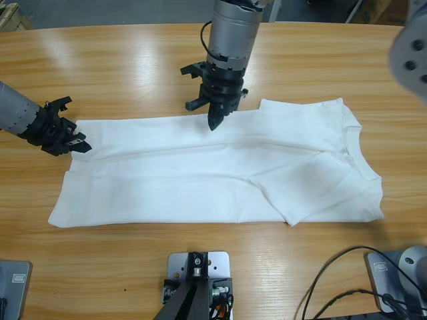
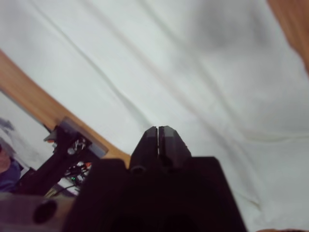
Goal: Fold clothes
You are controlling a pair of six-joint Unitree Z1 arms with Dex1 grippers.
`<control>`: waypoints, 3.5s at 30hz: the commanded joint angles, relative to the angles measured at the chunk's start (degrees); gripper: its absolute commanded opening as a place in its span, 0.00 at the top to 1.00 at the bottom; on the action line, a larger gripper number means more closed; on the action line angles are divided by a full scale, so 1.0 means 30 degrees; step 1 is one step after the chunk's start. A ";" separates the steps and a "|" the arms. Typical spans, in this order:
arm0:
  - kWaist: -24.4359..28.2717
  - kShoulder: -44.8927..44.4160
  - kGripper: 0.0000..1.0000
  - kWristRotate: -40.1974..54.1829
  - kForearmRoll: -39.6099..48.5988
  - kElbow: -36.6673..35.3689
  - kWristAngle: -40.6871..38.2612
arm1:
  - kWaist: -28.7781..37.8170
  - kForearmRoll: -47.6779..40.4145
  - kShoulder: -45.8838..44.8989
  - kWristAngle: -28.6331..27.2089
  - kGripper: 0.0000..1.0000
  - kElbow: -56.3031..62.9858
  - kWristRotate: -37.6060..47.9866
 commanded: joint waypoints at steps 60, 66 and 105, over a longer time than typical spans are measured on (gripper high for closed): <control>-0.0551 0.1367 1.00 0.0552 -0.0225 -0.0261 0.0213 | 0.0883 -0.0127 -0.1338 -0.3903 1.00 0.2544 0.1891; -0.0622 0.1355 1.00 0.0581 -0.0219 -0.0273 0.0213 | 0.0895 -0.2922 -0.3284 -0.3739 1.00 0.6464 0.2190; -0.0669 0.1736 1.00 0.0581 -0.0219 -0.0378 0.0242 | -0.0617 -0.3467 -0.0366 -0.3621 1.00 0.6001 0.0550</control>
